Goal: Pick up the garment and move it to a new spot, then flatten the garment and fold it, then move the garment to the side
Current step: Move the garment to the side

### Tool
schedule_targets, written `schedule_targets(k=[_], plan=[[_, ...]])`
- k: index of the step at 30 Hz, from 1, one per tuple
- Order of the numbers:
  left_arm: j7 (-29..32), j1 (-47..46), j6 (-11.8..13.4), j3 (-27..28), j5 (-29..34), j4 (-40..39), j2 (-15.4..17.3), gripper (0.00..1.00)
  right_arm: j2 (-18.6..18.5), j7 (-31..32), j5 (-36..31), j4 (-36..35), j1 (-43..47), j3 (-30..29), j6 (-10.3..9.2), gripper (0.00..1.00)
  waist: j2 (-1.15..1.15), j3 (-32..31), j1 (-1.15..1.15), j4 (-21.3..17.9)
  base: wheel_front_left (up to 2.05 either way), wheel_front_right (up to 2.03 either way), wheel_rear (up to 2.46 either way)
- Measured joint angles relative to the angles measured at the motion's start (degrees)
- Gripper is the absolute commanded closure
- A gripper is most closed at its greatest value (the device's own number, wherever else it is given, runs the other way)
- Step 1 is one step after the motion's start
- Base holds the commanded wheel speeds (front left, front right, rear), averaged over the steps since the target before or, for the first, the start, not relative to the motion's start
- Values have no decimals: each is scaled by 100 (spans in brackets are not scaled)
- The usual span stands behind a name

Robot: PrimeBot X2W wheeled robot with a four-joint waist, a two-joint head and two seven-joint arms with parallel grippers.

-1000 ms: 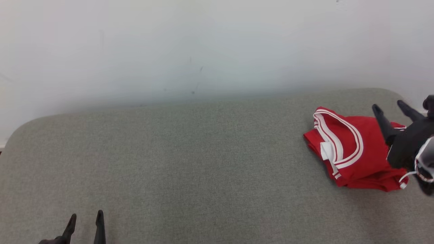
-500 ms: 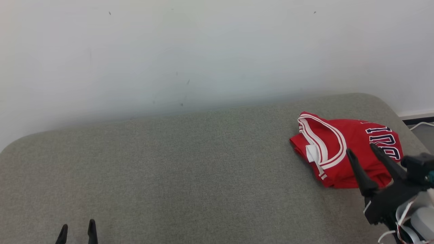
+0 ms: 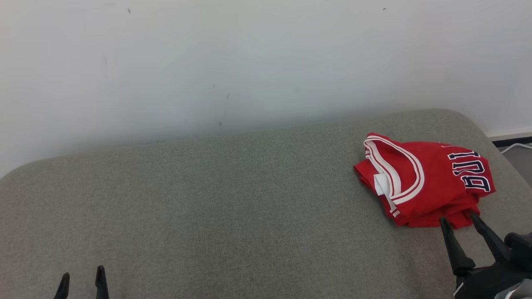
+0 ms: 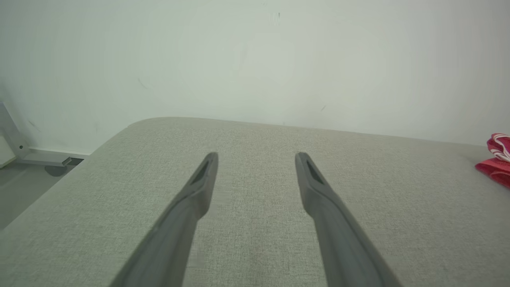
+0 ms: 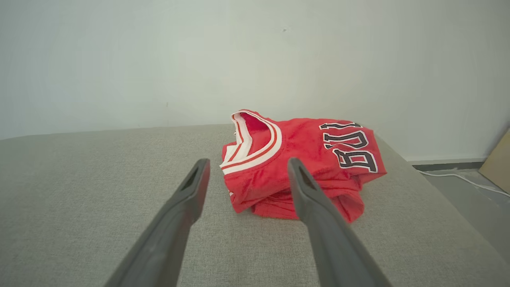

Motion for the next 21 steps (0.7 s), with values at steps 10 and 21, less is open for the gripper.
schedule_targets(k=[10, 21], plan=[[43, 48, 7, 4, 147, -153, -71, 0, 536, -1, -488, -339, 216, -400, 0, 0, 0, 120, 0, -65, 0, 0, 0], [79, -77, 22, -14, 240, -183, -126, 0, 769, -1, -1115, -299, 396, -769, -1, 0, 0, 212, 0, 60, 0, 0, 0]])
